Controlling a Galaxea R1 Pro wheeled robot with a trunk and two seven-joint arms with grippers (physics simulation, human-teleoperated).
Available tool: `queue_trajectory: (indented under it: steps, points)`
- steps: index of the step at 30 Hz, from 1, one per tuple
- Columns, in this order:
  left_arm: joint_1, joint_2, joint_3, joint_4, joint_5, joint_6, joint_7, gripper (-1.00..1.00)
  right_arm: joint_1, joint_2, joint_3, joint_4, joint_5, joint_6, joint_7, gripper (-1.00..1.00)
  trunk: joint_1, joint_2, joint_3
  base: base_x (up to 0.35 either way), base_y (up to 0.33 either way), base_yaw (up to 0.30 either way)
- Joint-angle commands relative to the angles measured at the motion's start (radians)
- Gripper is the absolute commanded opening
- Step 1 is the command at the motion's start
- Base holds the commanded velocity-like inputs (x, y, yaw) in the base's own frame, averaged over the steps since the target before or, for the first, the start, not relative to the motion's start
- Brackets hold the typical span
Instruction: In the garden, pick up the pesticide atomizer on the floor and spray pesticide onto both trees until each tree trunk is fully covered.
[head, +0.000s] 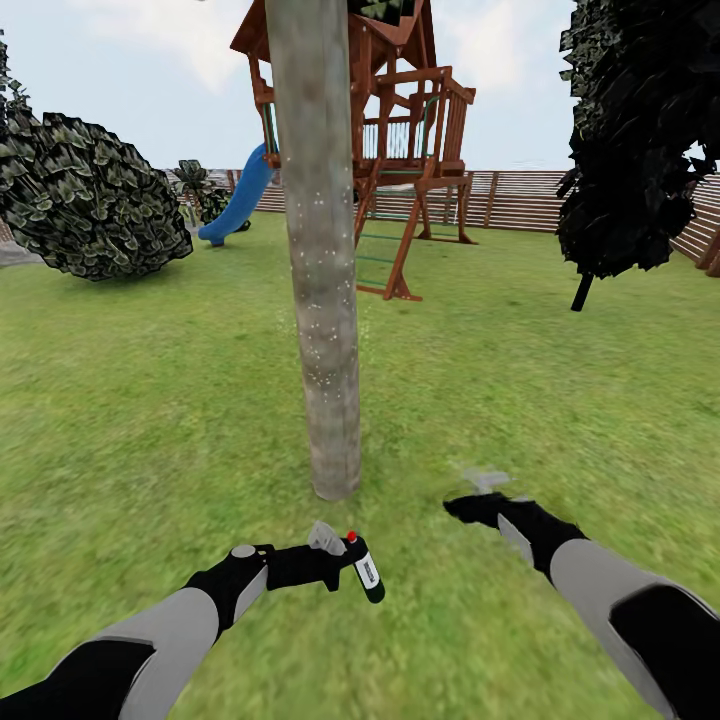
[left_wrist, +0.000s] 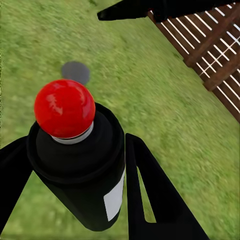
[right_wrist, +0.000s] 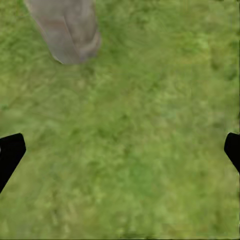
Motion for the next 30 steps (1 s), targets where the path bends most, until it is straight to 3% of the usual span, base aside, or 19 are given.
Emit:
queue_trajectory:
  steps: [1, 3, 5, 6, 8, 9, 11, 14, 15, 22, 30]
  points:
    - [-0.001, 0.000, 0.000, 0.000, -0.006, -0.011, 0.003, -1.00, 0.002, 0.000, 0.006, 0.072, -0.012, -0.073, -0.077, 1.00, 0.000, -0.001, -0.001, 0.000, 0.000, 0.000]
    - [-0.001, 0.002, 0.004, -0.001, -0.006, -0.011, 0.023, -1.00, 0.042, 0.000, 0.007, 0.170, -0.013, -0.200, -0.205, 1.00, 0.000, -0.001, -0.001, 0.000, 0.000, 0.000]
    - [-0.001, 0.005, 0.008, -0.001, -0.006, -0.011, 0.142, -1.00, 0.149, 0.000, 0.007, 0.219, -0.016, -0.278, -0.314, 1.00, 0.000, -0.001, -0.001, 0.000, 0.000, 0.000]
    - [-0.001, 0.022, 0.010, 0.001, -0.004, -0.011, 0.449, -1.00, 0.247, 0.001, 0.007, 0.234, -0.019, -0.301, -0.349, 1.00, 0.000, -0.001, -0.001, 0.000, 0.000, 0.000]
    - [-0.001, 0.048, 0.012, 0.002, -0.002, -0.011, 0.552, -1.00, 0.284, 0.001, 0.007, 0.235, -0.019, -0.303, -0.352, 1.00, 0.000, -0.001, -0.001, 0.000, 0.000, 0.000]
    - [-0.001, 0.094, 0.014, 0.002, 0.001, -0.011, 0.602, -1.00, 0.340, 0.002, 0.008, 0.236, -0.018, -0.304, -0.353, 1.00, 0.000, -0.001, -0.001, 0.000, 0.000, 0.000]
    - [-0.001, 0.139, 0.042, 0.002, 0.040, -0.012, 0.622, -1.00, 0.396, 0.002, 0.009, 0.236, -0.018, -0.304, -0.354, 1.00, 0.000, -0.001, -0.001, 0.000, 0.000, 0.000]
    - [-0.001, 0.212, 0.102, 0.004, 0.153, -0.012, 0.635, -1.00, 0.481, 0.005, 0.010, 0.237, -0.017, -0.303, -0.353, 1.00, 0.000, -0.001, -0.001, 0.000, 0.000, 0.000]
    - [-0.001, 0.222, 0.109, 0.004, 0.166, -0.012, 0.636, -1.00, 0.499, 0.006, 0.010, 0.236, -0.017, -0.303, -0.353, 1.00, 0.000, -0.001, -0.001, 0.000, 0.000, 0.000]
    - [-0.001, 0.239, 0.121, 0.041, 0.191, -0.013, 0.638, -1.00, 0.603, 0.013, 0.010, 0.238, -0.018, -0.300, -0.351, 1.00, 0.000, -0.001, -0.001, 0.000, 0.000, 0.000]
    - [-0.001, 0.238, 0.121, 0.051, 0.191, -0.013, 0.638, -1.00, 0.616, 0.013, 0.010, 0.238, -0.018, -0.300, -0.351, 1.00, 0.000, -0.001, -0.001, 0.000, 0.000, 0.000]
